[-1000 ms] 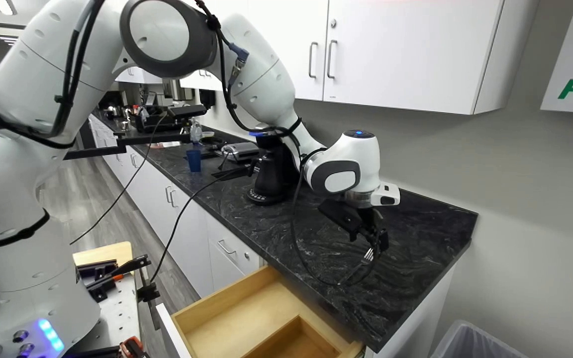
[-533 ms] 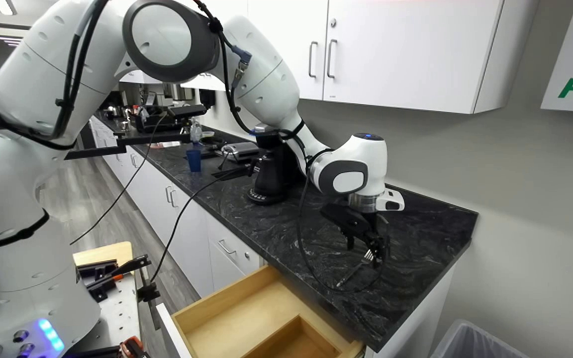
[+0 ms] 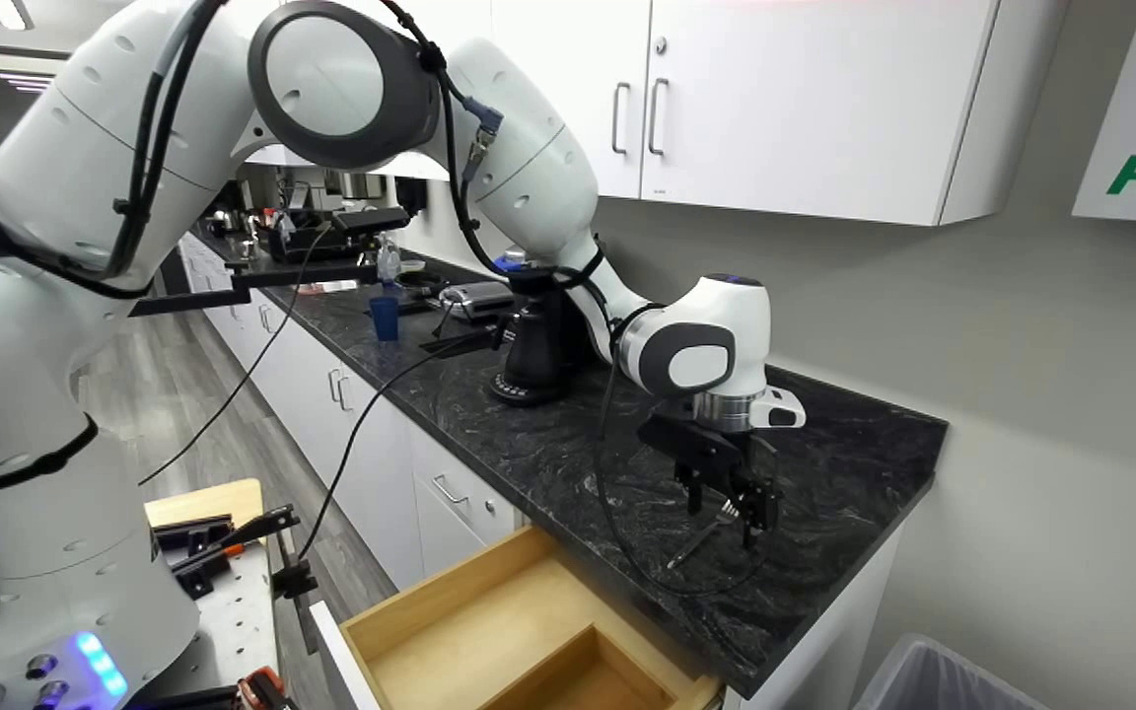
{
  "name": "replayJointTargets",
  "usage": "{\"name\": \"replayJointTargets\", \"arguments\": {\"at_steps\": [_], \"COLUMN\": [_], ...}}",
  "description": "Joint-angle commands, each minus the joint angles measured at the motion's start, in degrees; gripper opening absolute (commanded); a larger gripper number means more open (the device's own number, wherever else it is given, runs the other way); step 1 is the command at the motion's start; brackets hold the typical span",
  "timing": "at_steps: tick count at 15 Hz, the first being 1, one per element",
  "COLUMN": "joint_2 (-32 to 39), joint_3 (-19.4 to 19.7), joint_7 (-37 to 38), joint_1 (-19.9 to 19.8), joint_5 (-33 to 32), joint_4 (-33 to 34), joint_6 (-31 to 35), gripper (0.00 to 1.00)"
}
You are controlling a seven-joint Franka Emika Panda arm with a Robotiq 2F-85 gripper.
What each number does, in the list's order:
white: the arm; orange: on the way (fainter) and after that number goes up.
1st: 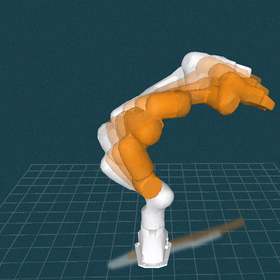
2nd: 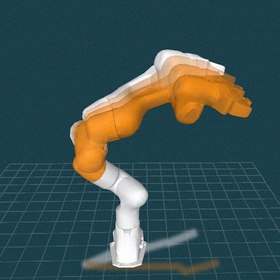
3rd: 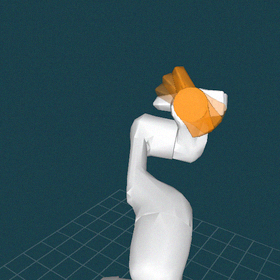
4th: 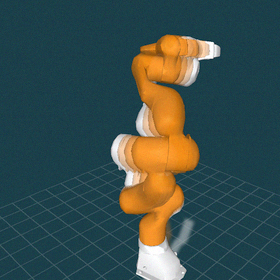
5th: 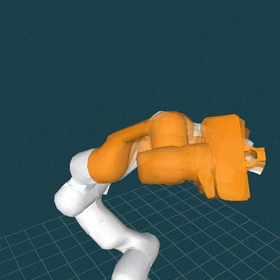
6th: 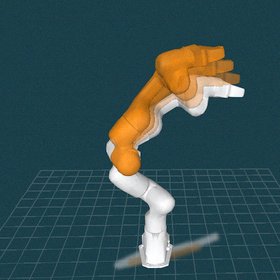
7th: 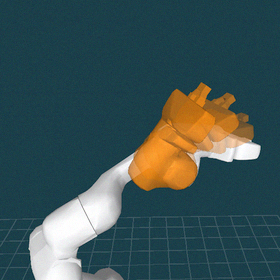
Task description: Pick up the fork and put it in the box inside the open drawer
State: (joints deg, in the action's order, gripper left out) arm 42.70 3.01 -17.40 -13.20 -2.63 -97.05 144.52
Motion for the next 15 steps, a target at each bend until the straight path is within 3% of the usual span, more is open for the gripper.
{"name": "replayJointTargets", "arguments": {"at_steps": [1,15], "joint_2": [2.91,8.90], "joint_3": [-0.08,-1.64], "joint_7": [0.31,0.07], "joint_1": [0.58,1.29], "joint_5": [-0.86,-0.54], "joint_4": [4.28,10.59], "joint_6": [-1.87,-1.70], "gripper": [1.00,1.00]}}
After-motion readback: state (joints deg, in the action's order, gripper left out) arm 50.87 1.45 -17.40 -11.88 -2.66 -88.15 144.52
